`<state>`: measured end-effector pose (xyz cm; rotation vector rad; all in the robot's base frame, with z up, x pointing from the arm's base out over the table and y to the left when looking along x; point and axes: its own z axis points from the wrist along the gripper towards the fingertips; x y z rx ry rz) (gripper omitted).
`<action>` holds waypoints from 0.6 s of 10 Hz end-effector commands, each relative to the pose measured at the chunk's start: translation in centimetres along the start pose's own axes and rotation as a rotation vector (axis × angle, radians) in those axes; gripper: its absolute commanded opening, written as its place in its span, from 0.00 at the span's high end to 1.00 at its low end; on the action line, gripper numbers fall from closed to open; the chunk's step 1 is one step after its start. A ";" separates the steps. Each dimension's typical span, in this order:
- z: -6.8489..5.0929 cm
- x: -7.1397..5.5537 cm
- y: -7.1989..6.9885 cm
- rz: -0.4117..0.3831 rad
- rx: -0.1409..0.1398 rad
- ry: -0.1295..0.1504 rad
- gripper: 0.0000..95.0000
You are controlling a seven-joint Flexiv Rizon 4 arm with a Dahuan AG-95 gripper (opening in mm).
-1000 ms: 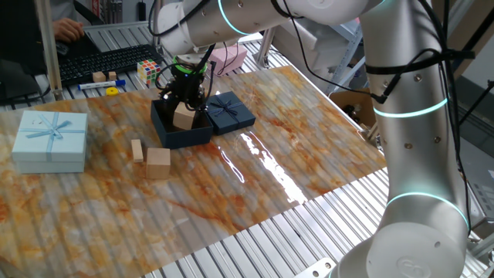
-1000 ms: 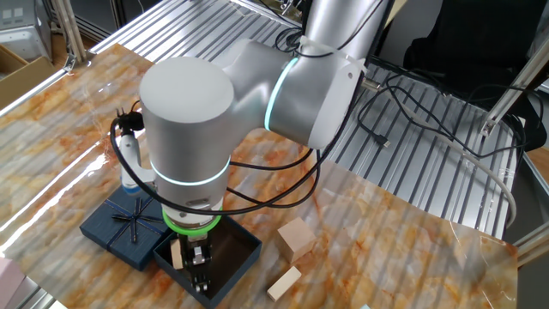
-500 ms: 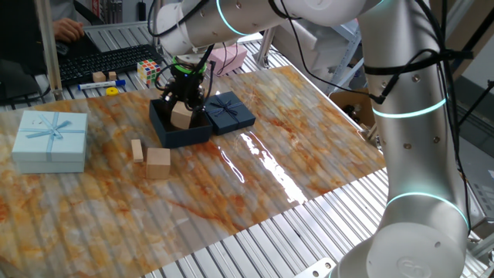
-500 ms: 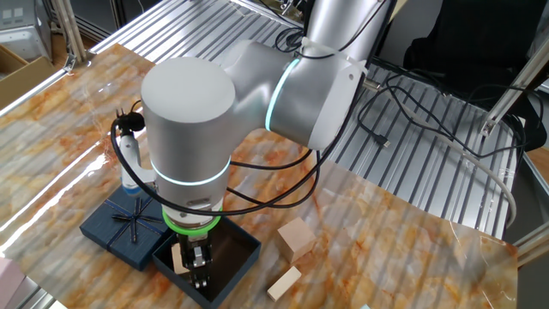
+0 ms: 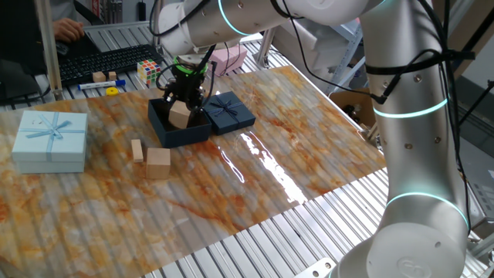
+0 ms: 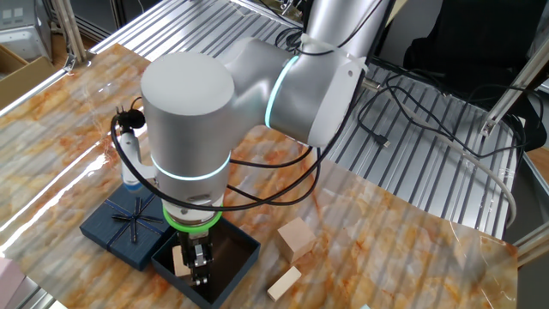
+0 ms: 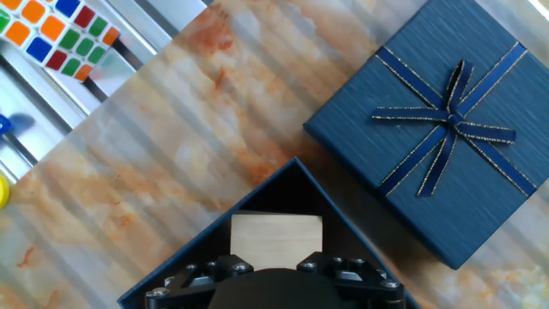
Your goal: Take everything out of the gift box
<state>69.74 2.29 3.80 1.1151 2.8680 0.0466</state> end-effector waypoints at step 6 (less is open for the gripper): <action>-2.7 1.1 0.1 -0.147 -0.018 0.023 1.00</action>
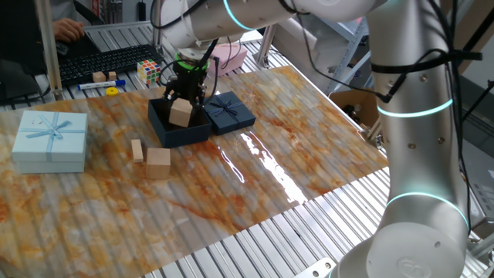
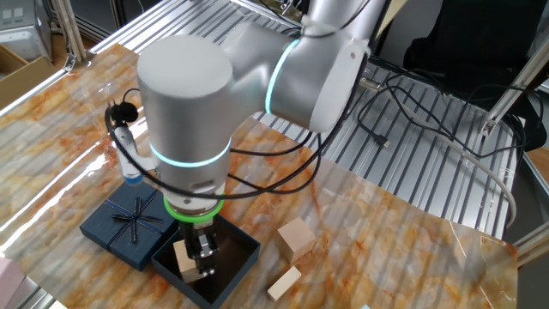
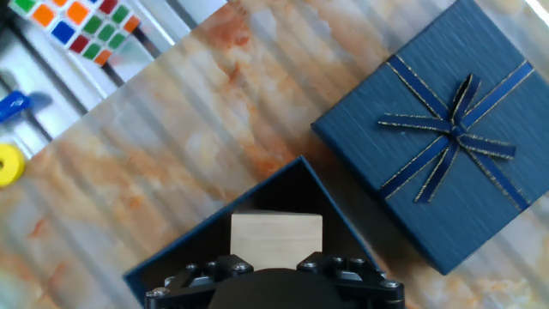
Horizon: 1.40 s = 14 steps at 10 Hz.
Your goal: Take everything out of the gift box
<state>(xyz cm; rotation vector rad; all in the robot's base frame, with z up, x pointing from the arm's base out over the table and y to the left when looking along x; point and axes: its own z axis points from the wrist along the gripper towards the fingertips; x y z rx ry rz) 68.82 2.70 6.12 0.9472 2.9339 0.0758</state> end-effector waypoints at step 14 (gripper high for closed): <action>-7.8 5.2 6.8 -0.168 -0.023 0.059 1.00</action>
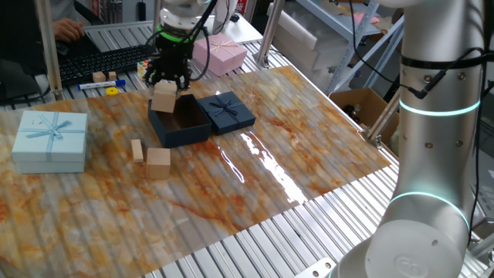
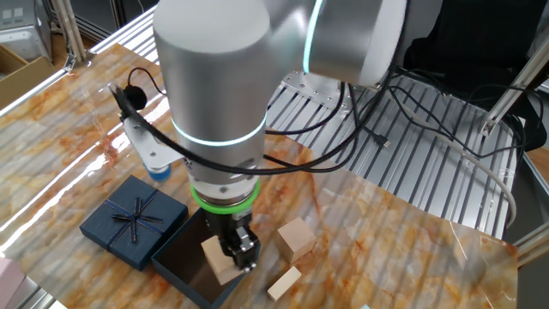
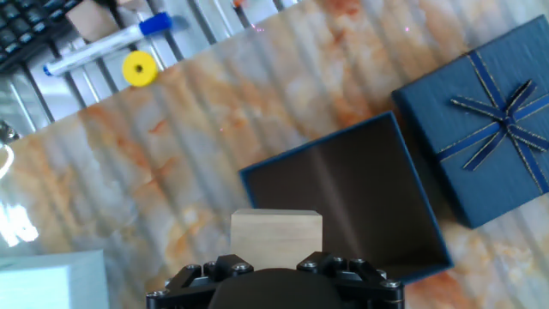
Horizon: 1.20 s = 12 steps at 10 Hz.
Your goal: Take everything out of the gift box
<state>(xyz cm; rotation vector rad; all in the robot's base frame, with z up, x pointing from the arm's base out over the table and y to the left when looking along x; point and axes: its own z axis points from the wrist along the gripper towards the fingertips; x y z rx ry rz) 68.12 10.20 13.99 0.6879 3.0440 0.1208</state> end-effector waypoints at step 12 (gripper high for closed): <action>1.1 1.9 4.0 0.120 -0.002 0.006 1.00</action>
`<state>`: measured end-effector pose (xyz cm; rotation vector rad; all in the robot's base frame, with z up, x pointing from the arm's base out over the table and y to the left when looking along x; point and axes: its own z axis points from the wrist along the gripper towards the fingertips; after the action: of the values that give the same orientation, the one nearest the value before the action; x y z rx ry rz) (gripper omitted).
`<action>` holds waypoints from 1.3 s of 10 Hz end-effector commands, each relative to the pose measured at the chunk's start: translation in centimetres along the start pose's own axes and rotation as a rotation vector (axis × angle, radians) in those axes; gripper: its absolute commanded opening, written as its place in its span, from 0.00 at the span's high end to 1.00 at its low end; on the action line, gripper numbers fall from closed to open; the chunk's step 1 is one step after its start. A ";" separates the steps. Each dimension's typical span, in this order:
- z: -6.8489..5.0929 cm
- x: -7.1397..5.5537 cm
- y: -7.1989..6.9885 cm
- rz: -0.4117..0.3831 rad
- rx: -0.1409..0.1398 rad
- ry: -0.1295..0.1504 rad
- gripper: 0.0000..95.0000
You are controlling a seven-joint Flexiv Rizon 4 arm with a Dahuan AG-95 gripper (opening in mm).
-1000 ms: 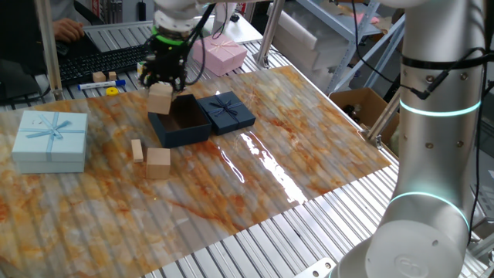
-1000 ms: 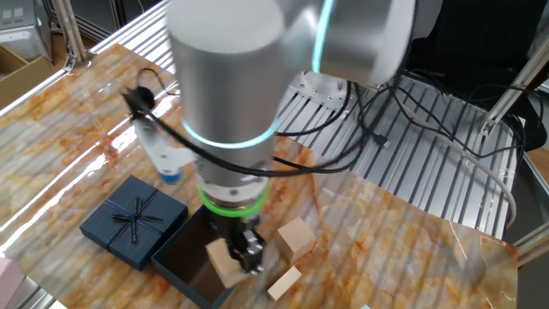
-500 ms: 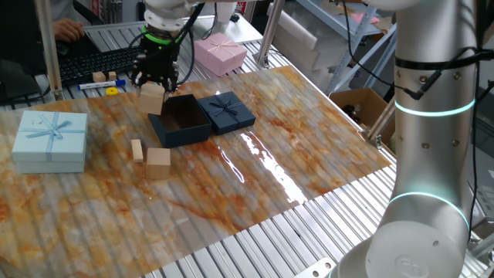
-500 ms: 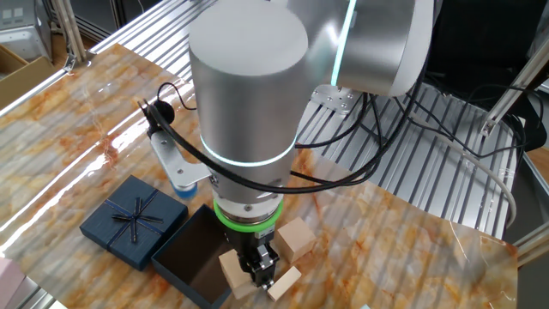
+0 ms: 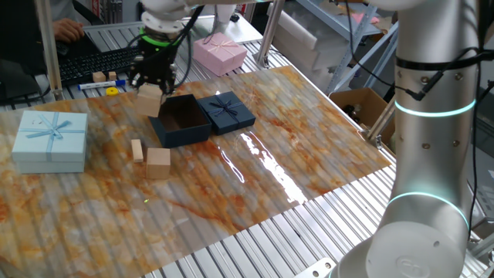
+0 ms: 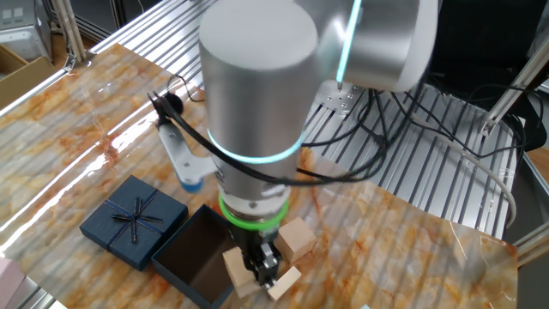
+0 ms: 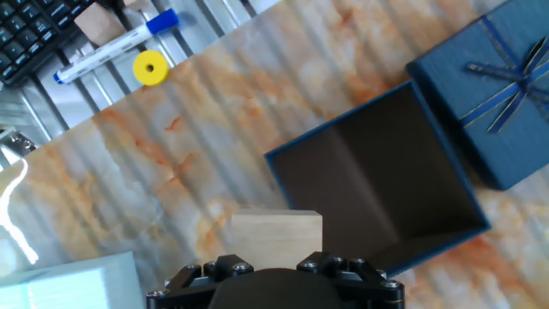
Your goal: Take everything out of the gift box
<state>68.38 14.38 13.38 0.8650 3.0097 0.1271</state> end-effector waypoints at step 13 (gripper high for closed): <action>5.9 -1.3 3.0 0.018 -0.024 -0.018 1.00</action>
<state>71.49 16.78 7.49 0.8923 2.9763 0.1557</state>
